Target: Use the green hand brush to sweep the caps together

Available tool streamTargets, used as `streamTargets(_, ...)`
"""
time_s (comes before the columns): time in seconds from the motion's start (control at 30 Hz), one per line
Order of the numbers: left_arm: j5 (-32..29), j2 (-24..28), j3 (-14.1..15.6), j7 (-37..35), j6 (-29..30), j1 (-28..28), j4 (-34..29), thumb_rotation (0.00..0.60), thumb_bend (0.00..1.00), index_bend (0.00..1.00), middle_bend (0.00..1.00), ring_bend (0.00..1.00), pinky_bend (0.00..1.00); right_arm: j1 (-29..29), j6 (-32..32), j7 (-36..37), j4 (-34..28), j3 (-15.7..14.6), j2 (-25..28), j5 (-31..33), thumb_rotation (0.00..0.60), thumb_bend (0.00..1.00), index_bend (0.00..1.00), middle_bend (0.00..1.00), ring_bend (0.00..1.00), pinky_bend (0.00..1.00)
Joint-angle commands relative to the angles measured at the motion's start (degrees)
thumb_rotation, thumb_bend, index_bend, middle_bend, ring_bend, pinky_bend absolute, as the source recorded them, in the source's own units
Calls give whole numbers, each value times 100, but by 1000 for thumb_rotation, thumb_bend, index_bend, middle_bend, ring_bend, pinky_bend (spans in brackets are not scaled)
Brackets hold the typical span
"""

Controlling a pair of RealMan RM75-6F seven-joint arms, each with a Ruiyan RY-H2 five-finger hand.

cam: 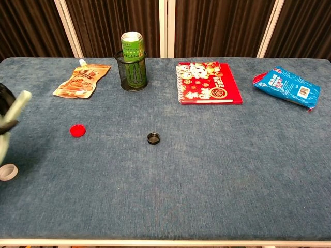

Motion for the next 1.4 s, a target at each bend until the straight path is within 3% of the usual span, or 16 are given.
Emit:
streamTargets(0.03, 80, -332, 21, 196, 43, 2, 336, 600, 389, 576, 633, 445, 358, -22, -3, -10, -19, -12, 20, 35, 600, 139, 0, 0, 0, 0)
streamTargets(0.4, -38, -840, -292, 54, -174, -168, 919, 600, 387, 576, 633, 445, 343, -33, -24, 40, -15, -20, 10, 66, 600, 138, 0, 0, 0, 0)
streamTargets(0.83, -27, -1676, -920, -639, -1099, -1207, 2099, 600, 390, 576, 633, 445, 348, -71, 22, 58, -4, -12, 28, 93, 600, 139, 0, 0, 0, 0)
streamTargets(1.03, -1, -1977, -1051, -806, -1446, -1657, 2455, 600, 390, 574, 633, 444, 351, -119, 73, 87, 4, -15, 42, 114, 600, 139, 0, 0, 0, 0)
streamTargets(1.2, 233, -2020, -1053, -958, -1224, -1795, 2349, 600, 390, 575, 634, 444, 351, -139, 78, 95, -2, -13, 55, 139, 600, 139, 0, 0, 0, 0)
streamTargets(1.4, 319, -1462, -1083, -1108, -849, -1611, 1566, 600, 390, 574, 634, 445, 351, -110, 72, 77, -14, 6, 70, 104, 600, 139, 0, 0, 0, 0)
